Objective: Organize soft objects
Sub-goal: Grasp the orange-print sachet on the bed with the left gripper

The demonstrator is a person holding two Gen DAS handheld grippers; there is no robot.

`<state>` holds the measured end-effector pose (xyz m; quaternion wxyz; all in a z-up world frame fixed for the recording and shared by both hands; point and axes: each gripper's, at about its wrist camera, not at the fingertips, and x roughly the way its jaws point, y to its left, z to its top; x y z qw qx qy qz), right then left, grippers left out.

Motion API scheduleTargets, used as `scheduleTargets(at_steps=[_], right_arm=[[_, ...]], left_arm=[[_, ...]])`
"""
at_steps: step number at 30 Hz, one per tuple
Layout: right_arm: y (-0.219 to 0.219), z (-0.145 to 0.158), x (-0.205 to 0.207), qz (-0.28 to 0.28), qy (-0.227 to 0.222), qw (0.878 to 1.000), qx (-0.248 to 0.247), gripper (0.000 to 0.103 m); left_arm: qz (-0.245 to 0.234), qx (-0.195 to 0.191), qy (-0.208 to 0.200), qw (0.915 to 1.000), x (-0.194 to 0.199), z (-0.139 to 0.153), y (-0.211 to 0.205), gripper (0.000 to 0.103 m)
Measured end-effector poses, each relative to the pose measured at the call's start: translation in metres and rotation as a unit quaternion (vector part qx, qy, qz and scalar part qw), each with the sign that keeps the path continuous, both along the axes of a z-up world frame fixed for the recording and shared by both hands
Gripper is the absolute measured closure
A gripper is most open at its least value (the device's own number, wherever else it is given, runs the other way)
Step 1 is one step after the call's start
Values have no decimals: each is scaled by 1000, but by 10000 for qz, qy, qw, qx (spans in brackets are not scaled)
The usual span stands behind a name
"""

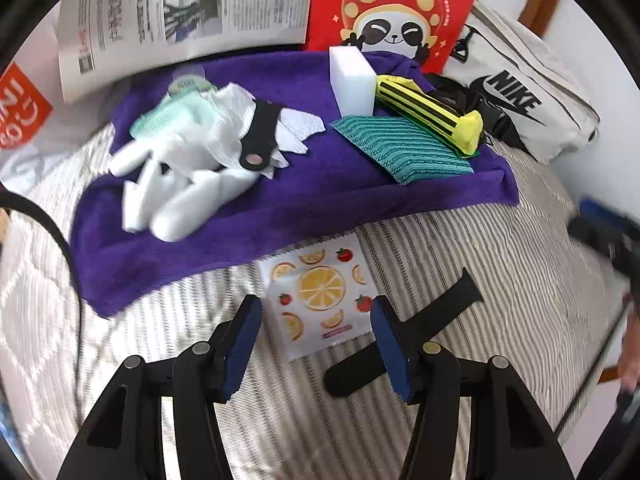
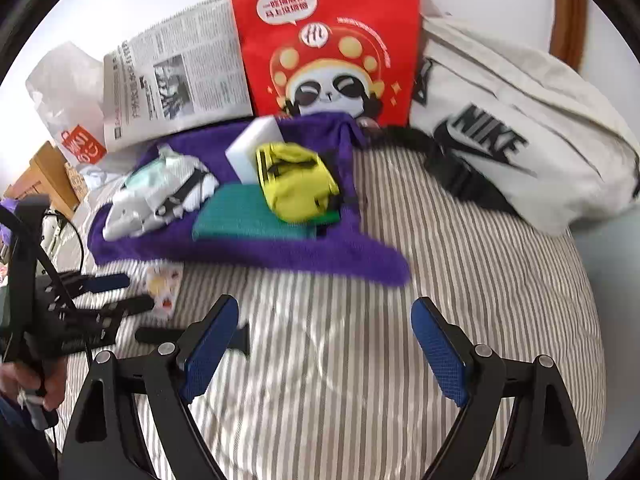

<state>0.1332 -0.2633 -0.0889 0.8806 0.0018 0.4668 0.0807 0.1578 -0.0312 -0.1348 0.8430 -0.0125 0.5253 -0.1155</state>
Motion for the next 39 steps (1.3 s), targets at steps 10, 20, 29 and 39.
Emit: scheduleTargets(at_steps=[10, 20, 29, 39], right_arm=[[-13, -23, -27, -106, 250, 9995, 134, 15], [-20, -36, -28, -134, 353, 9991, 186, 15], [-16, -47, -26, -68, 492, 9984, 267, 15], [-15, -49, -25, -79, 548, 9982, 241, 15]], left_arm=[[218, 375, -26, 9991, 10, -11, -28, 47], [-3, 784, -227, 9967, 1, -10, -27, 54], [-138, 799, -256, 9964, -1, -14, -31, 34], [-137, 317, -259, 9991, -4, -8, -9, 81]])
